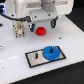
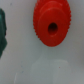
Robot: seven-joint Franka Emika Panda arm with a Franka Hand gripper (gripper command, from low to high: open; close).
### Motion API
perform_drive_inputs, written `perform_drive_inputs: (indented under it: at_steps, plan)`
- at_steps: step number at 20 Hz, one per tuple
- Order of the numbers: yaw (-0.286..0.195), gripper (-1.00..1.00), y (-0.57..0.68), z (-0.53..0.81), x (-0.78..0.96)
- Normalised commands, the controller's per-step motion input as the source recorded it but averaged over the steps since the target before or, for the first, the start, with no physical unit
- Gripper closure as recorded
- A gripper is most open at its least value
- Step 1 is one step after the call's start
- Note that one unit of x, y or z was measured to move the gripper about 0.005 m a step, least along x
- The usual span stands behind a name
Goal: Insert the blue gear onto the right peg, followed by the red gear
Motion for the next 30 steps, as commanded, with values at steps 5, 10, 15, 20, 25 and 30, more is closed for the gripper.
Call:
perform_drive_inputs:
  at_steps: [5, 10, 15, 20, 25, 30]
  plan:
    - [0.000, -1.00, -0.01, -0.26, -0.20]
    - [0.000, -1.00, -0.02, -0.24, -0.15]
    - [0.000, 1.00, -0.02, -0.20, -0.13]
    - [0.000, 1.00, -0.02, -0.08, -0.08]
    - [0.000, 1.00, 0.00, 0.01, -0.09]
    - [0.000, 1.00, 0.01, 0.39, 0.08]
